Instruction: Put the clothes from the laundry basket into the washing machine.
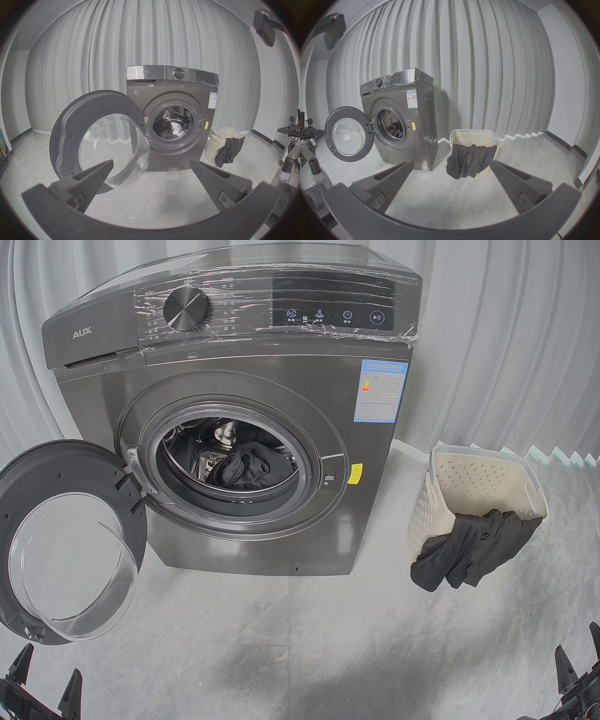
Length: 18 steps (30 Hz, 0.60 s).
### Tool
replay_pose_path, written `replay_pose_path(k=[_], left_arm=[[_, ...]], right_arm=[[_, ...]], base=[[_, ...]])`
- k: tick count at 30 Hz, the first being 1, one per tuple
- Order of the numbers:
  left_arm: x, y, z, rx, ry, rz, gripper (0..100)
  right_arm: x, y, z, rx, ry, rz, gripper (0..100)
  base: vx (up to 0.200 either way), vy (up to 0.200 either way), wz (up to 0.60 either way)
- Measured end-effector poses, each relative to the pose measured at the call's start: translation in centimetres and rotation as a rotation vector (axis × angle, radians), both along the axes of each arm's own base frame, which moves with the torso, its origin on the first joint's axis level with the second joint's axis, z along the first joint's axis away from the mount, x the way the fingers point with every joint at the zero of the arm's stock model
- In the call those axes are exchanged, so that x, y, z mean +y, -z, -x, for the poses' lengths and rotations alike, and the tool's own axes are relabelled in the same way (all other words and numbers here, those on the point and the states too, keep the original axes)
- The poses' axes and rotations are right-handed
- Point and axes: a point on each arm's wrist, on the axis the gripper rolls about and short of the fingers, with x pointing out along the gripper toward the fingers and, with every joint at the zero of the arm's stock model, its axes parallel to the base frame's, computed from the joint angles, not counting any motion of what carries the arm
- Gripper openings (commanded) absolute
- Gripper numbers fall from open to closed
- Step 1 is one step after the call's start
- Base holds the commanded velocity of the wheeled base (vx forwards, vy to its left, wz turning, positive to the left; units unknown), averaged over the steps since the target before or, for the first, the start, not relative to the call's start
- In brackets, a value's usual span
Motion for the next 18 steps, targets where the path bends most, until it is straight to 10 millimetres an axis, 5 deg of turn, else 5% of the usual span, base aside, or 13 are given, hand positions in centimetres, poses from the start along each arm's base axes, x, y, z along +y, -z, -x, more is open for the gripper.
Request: replay_pose_path(k=[6, 18], left_arm=[[0.0, 0.0, 0.0, 0.0, 0.0, 0.002, 100], [0.02, 0.0, -0.01, 0.001, -0.011, 0.022, 100]], right_arm=[[0.0, 0.0, 0.0, 0.001, 0.001, 0.0, 100], [0.0, -0.01, 0.0, 0.0, 0.0, 0.0, 100]], base=[[0.0, -0.2, 0.0], [0.0, 0.0, 0.0]])
